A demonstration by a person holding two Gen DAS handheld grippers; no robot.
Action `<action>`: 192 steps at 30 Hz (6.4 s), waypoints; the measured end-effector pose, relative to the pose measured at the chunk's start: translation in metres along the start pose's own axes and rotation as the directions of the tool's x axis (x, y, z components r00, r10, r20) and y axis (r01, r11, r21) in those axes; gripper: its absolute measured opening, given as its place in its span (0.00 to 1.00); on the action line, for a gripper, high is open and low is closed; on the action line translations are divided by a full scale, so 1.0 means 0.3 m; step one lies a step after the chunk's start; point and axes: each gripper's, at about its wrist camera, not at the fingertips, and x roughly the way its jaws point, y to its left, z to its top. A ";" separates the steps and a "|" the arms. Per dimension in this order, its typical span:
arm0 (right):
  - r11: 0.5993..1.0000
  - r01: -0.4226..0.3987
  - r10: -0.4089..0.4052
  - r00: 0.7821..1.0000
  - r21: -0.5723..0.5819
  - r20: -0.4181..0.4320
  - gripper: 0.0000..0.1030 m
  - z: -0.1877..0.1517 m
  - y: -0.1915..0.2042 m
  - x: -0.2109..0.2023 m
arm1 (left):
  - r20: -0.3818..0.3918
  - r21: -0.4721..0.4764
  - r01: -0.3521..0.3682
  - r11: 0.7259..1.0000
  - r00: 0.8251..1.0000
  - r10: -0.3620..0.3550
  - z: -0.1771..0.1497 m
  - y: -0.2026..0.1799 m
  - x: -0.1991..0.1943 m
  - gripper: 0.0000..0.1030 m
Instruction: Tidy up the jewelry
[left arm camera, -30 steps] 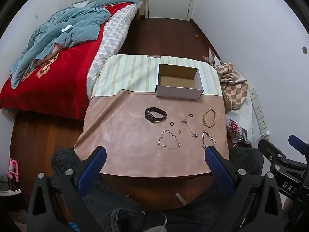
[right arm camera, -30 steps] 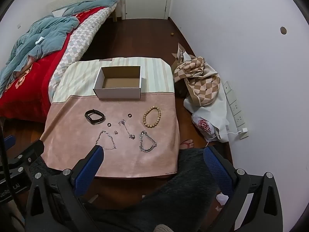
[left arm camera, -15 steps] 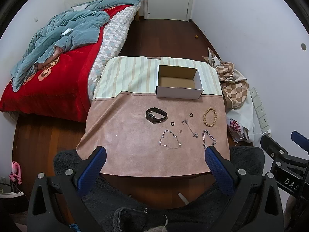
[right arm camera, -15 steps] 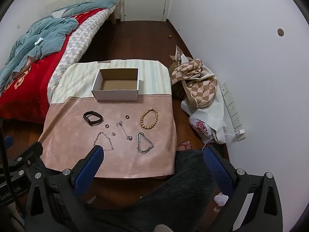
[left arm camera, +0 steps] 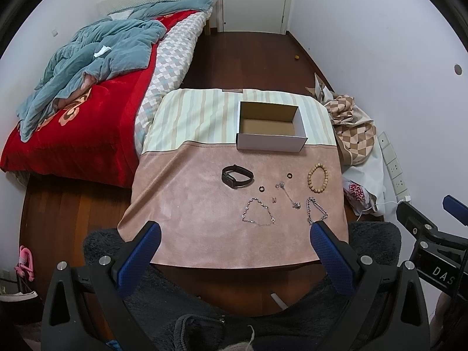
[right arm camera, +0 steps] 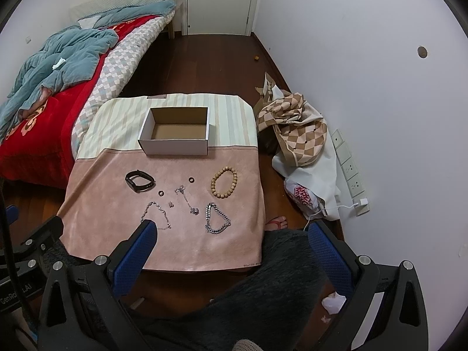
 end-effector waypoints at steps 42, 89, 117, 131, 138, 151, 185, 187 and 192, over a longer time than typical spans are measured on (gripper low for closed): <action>1.000 0.020 -0.020 0.999 0.002 0.042 1.00 -0.015 -0.015 -0.057 | 0.023 0.013 0.011 1.000 1.000 -0.011 -0.012 -0.011 -0.041 1.00; 0.972 0.016 0.051 0.960 0.234 -0.276 0.85 0.005 -0.030 0.997 | -0.309 -0.169 -0.122 0.978 0.949 0.065 0.127 0.125 0.893 0.99; 0.965 -0.106 0.169 0.951 0.242 -0.259 0.09 0.091 0.041 1.110 | -0.274 -0.120 -0.046 0.992 0.962 0.011 0.225 0.118 1.034 0.11; 0.939 -0.320 0.322 0.947 0.127 0.003 0.09 0.373 0.106 0.693 | -0.094 -0.063 0.107 0.992 0.989 -0.112 0.426 0.026 0.745 0.11; 0.934 -0.348 0.350 0.937 0.076 -0.006 0.09 0.576 0.184 0.765 | -0.100 -0.065 0.123 0.990 0.987 -0.129 0.615 0.016 0.858 0.11; 0.900 -0.430 0.435 0.881 0.067 -0.187 0.10 0.702 0.279 1.068 | -0.186 -0.118 0.170 0.978 0.964 -0.190 0.743 0.003 1.049 0.29; 0.989 -0.144 0.143 0.989 -0.039 -0.045 0.99 0.472 0.270 0.819 | 0.049 -0.025 -0.121 0.992 0.991 0.122 0.540 0.060 0.721 1.00; 0.990 -0.139 0.138 0.990 -0.040 -0.022 0.99 0.463 0.265 0.773 | 0.067 -0.025 -0.121 0.992 0.990 0.123 0.524 0.060 0.678 1.00; 0.991 -0.126 0.128 0.991 -0.038 0.045 0.99 0.424 0.249 0.635 | 0.114 -0.027 -0.128 0.991 0.985 0.130 0.470 0.055 0.562 1.00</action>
